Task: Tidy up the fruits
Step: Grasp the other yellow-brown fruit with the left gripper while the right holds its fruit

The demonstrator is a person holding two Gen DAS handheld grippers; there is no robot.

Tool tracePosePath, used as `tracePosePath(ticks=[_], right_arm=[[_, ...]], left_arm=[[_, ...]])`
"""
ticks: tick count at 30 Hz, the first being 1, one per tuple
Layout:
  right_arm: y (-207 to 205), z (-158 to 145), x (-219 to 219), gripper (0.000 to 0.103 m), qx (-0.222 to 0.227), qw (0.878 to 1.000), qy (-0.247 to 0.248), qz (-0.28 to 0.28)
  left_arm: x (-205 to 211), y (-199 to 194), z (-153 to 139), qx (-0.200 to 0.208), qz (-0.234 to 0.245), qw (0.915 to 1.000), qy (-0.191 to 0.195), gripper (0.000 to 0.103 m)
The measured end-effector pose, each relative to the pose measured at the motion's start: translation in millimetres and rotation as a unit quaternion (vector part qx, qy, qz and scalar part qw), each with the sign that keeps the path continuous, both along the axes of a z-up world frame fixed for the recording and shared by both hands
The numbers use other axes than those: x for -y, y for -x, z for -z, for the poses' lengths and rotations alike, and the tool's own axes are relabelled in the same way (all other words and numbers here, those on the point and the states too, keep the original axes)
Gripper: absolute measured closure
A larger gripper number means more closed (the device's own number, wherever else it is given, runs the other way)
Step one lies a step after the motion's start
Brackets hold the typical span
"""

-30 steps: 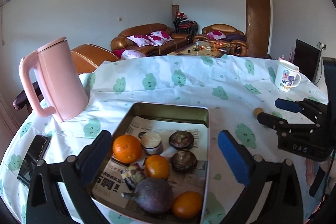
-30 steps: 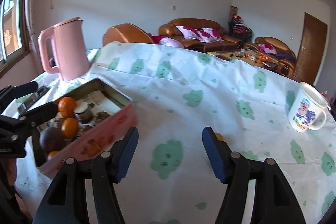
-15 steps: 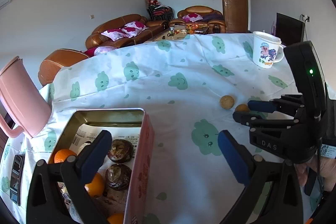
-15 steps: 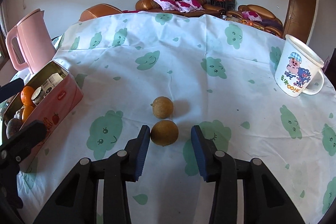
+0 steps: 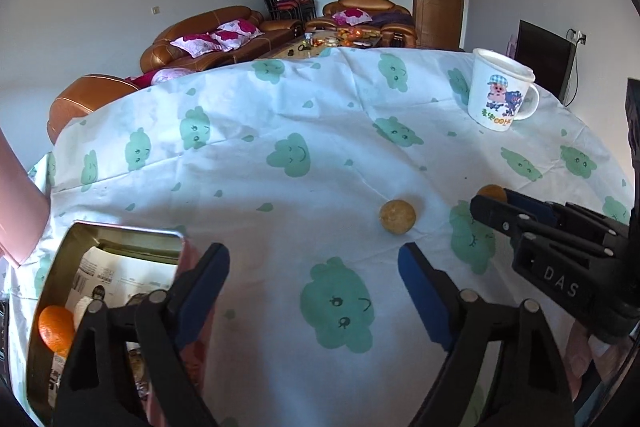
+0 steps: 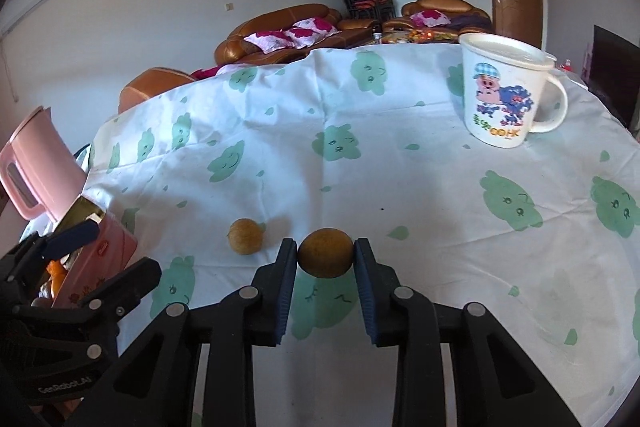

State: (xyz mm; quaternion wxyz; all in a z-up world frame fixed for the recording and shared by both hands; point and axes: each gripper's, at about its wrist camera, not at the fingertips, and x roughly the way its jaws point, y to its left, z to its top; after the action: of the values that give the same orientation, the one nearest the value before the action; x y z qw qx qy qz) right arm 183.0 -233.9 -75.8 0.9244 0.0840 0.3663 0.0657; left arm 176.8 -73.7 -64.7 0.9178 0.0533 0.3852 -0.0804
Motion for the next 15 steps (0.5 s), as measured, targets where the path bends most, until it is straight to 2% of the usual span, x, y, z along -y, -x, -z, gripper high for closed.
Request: tracePosePath(ticks=[3,5,6,9,12,14,15], right_arm=[[0,0,8,0.072,-0.001,1.0,-0.017,0.011],[1,-1,9,0.072,0.001,1.0,-0.019,0.015],[1,-2,10,0.072,0.004,1.0,-0.02,0.015],[2,-2,11,0.072,0.005,1.0,-0.021,0.018],[1,-1,12,0.072,0.003,1.0,-0.024,0.018],[1,-1,12,0.072,0.003,1.0,-0.022,0.019],[2,-1,12,0.072,0.004,1.0,-0.022,0.019]], left_arm=[[11,-14,11,-0.026,0.012,0.9994,0.019,0.024],[18,-21,16,-0.039,0.023,0.9986,0.028,0.033],[21,-24,18,-0.044,0.025,0.9982,0.033,0.033],[31,-30,21,-0.048,0.036,0.9976,0.036,0.034],[40,-39,24,-0.053,0.042,0.9971,0.034,0.04],[43,-46,30,-0.067,0.051,0.9959,0.032,0.055],[45,-46,28,-0.061,0.05,0.9965,0.027,0.056]])
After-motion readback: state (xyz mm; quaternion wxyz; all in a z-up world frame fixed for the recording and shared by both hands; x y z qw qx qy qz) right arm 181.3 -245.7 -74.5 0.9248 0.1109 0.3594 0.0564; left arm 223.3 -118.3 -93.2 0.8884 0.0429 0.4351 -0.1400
